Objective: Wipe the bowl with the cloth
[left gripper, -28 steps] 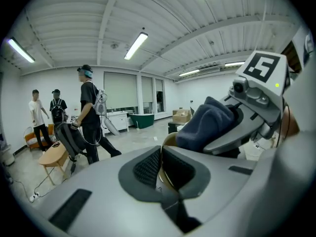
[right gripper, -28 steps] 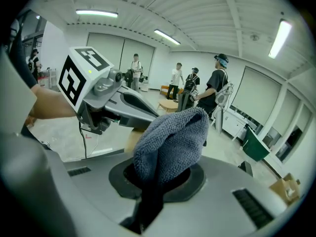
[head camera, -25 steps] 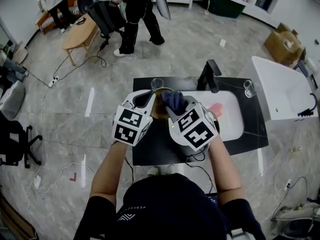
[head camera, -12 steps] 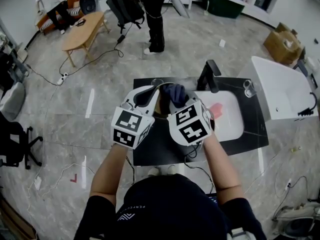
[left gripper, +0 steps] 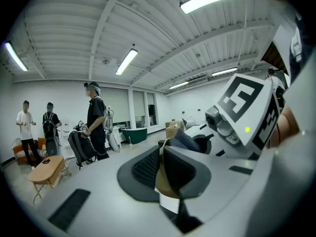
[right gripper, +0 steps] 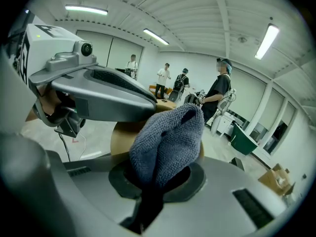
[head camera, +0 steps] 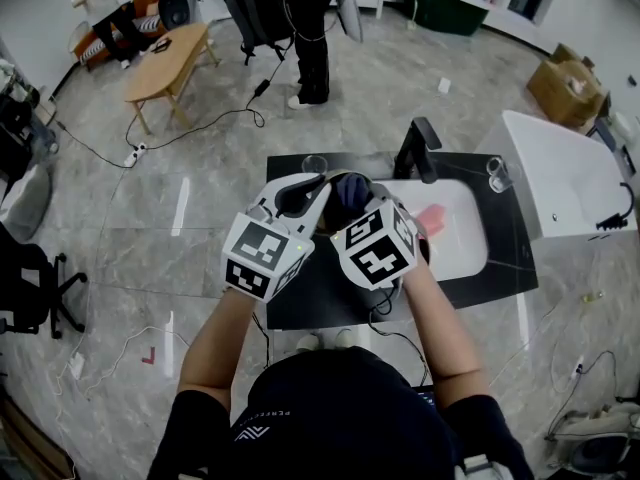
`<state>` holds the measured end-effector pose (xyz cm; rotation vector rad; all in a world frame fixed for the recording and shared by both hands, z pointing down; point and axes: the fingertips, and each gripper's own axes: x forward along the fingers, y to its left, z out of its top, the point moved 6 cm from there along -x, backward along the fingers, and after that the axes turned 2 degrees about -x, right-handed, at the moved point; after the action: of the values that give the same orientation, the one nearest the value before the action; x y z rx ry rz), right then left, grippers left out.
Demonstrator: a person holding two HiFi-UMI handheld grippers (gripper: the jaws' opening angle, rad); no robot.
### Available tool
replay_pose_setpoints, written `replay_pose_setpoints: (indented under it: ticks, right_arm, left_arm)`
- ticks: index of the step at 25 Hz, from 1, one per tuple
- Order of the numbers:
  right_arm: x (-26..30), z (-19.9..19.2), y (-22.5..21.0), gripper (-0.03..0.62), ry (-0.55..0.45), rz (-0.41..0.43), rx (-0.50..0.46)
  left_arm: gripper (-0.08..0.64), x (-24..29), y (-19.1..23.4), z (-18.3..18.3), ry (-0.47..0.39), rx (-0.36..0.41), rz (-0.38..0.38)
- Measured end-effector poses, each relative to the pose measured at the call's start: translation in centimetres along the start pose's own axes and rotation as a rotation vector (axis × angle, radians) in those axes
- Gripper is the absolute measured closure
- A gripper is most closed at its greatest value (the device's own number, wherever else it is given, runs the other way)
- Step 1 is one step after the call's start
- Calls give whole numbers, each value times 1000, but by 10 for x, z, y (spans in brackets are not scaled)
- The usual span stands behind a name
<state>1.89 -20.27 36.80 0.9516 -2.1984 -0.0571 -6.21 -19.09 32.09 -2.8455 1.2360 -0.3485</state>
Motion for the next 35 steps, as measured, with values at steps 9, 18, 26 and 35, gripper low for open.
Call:
replay_pose_setpoints:
  ticks: [9, 18, 26, 35]
  right_arm:
    - [5, -11, 15, 534, 39, 78, -81]
    - [6, -11, 29, 534, 37, 147, -113]
    - [4, -10, 40, 534, 23, 213, -148]
    - [3, -13, 48, 534, 9, 275, -198]
  left_arm:
    - [534, 1, -7, -3, 12, 32, -15]
    - [534, -4, -3, -8, -1, 38, -35]
    - [534, -8, 1, -10, -41, 49, -73]
    - [534, -10, 2, -14, -106, 77, -133]
